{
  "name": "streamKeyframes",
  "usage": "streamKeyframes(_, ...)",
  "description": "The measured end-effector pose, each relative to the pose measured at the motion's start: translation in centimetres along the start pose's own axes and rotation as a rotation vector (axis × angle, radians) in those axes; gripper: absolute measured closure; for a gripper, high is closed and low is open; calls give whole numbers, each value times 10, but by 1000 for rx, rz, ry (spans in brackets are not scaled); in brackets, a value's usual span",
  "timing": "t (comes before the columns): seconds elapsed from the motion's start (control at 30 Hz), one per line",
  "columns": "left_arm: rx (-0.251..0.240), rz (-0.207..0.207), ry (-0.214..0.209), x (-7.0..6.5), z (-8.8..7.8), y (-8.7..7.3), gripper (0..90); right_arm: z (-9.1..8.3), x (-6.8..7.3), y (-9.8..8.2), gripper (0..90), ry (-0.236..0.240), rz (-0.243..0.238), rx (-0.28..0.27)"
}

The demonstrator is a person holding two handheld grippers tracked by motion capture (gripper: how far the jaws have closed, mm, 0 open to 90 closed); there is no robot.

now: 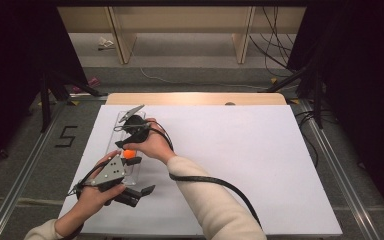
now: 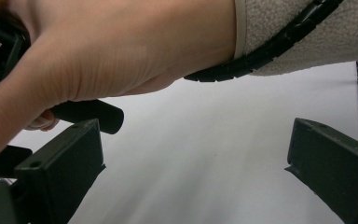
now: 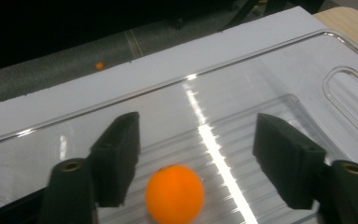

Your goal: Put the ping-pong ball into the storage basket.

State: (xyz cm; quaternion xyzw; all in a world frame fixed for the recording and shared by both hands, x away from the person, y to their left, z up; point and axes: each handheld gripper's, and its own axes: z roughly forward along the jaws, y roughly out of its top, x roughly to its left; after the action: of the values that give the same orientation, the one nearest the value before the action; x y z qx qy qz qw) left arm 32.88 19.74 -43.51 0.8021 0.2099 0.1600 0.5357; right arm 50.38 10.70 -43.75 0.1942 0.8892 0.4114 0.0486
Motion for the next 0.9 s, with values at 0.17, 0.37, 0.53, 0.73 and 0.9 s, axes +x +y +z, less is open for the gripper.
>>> streamKeyframes(0.17, 0, 0, 0, 0, 0, 0, 30, -5, -2, 1, 161, -12, 6, -35)
streamKeyframes(0.37, 1, 1, 0, 0, 0, 0, 30, -11, -4, 3, 162, -27, 0, -58)
streamKeyframes(0.53, -1, -1, 0, 0, 0, 0, 30, -16, -6, 1, 162, -38, 5, -65)
streamKeyframes(0.73, -1, -1, 1, 0, 0, 0, 30, -22, -9, -2, 162, -49, 9, -71)
streamKeyframes(0.9, -1, -1, 0, 0, 0, 0, 30, -28, -12, -5, 162, -57, 15, -74)
